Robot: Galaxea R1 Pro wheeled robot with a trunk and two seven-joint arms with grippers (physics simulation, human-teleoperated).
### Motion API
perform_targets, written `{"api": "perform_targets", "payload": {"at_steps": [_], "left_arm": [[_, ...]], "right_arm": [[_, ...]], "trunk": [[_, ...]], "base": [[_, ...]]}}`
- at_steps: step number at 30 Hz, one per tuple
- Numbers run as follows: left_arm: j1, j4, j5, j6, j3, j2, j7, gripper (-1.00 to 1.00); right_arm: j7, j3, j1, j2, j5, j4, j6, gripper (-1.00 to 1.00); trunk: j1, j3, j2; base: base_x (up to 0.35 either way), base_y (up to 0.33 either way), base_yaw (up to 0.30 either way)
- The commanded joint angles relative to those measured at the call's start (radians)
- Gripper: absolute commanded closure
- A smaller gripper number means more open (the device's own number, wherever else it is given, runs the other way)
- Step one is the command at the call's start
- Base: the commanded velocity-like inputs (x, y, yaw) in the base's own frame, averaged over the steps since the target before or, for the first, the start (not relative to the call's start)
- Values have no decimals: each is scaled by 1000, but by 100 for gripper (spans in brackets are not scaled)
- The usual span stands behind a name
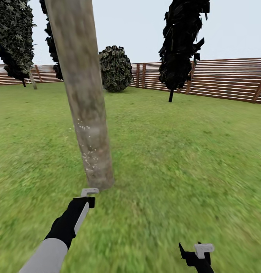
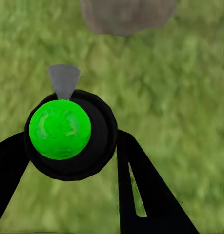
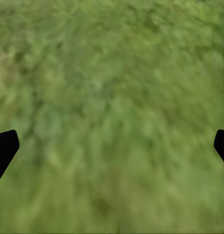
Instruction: In the garden, pick up the pesticide atomizer on the floor and spray pesticide onto both trees until each tree trunk is fully covered.
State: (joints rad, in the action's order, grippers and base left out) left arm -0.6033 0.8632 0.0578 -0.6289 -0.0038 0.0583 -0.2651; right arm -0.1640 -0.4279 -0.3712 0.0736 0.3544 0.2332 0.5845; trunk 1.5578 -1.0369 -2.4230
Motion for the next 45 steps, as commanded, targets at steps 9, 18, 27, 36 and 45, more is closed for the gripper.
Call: {"api": "perform_targets", "payload": {"at_steps": [9,18,27,36,45], "left_arm": [[7,-48,6,-2,1,0,39,100],[8,-50,4,2,-6,29,66,100],[8,-47,5,6,-4,32,59,100],[8,-47,5,6,-5,32,56,100],[8,-47,5,6,-5,32,55,100]], "right_arm": [[1,0,0,-1,-1,1,0,-100],[3,0,0,-2,0,2,0,-100],[1,0,0,-2,0,2,0,-100],[1,0,0,-2,0,2,0,-100],[1,0,0,-2,0,2,0,-100]], "trunk": [[0,0,0],[0,0,0],[0,0,0],[0,0,0],[0,0,0]], "base": [[157,-259,0],[189,-236,144],[99,-254,278],[1,-275,278],[0,-275,66]]}}
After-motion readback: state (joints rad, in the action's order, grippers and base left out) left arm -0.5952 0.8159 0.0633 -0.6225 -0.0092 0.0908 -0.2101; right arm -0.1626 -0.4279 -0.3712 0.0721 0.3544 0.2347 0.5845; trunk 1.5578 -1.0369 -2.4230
